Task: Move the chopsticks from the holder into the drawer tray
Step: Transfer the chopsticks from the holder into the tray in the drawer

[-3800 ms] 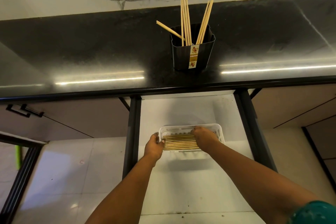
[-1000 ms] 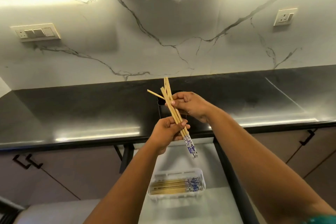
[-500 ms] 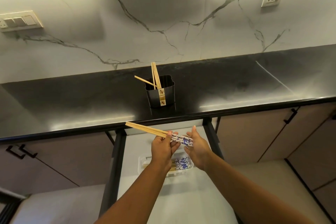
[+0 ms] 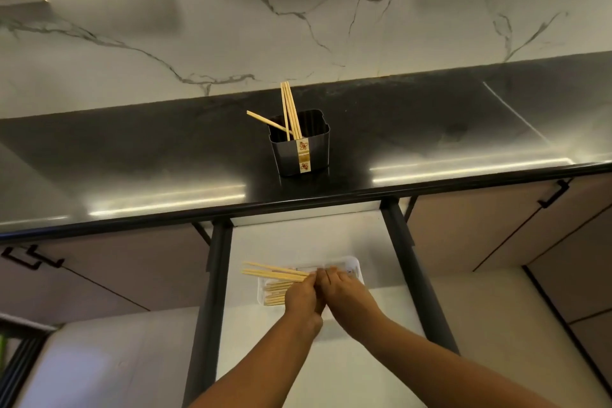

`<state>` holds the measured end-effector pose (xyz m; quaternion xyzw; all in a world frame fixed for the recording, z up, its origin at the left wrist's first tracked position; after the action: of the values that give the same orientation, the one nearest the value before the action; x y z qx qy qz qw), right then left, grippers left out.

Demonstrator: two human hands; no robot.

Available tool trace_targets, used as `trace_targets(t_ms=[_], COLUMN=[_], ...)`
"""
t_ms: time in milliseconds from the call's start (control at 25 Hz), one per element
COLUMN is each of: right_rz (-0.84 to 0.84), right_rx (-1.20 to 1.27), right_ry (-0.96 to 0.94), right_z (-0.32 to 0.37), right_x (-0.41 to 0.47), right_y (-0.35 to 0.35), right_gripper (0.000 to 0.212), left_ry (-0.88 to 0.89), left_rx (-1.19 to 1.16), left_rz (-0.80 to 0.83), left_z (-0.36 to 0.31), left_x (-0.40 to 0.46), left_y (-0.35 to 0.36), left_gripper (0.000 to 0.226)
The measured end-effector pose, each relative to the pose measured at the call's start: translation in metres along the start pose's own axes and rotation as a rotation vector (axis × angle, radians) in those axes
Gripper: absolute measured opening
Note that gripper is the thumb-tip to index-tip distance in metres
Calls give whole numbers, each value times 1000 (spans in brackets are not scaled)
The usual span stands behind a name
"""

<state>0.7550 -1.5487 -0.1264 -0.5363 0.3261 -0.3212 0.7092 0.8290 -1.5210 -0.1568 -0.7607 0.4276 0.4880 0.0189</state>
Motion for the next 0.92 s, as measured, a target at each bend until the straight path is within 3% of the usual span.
trace_targets(t_ms=[120, 280, 400, 480, 640, 920], right_rz=[20, 184, 271, 342, 391, 377], right_rx=[-2, -46, -85, -134, -197, -282], right_ry=[-44, 37, 95, 104, 101, 80], right_z=[-12, -40, -57, -61, -62, -59], right_x=[7, 24, 44, 58, 83, 88], right_y=[20, 51, 61, 67, 75, 77], right_gripper=[30, 33, 34, 34, 37, 28], left_ry=[-35, -2, 107, 162, 25, -10], left_rx=[-6, -26, 140, 390, 812, 858], left_rz=[-107, -271, -280, -338, -108, -102], left_z=[-18, -57, -90, -102, -77, -64], left_x=[27, 64, 90, 97, 120, 129], left_y=[-37, -99, -125, -130, -119, -126], left_gripper=[14, 13, 29, 22, 34, 21])
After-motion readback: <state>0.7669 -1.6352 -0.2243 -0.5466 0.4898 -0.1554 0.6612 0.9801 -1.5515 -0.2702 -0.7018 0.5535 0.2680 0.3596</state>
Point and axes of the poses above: each hand's wrist, its own x-axis towards the middle knuckle, its own y-axis out of the palm, z = x × y, the point moved 8 cm from there along x, towards the middle knuckle, and after that the axes turned 5 degrees about z, right-handed, at the moved point
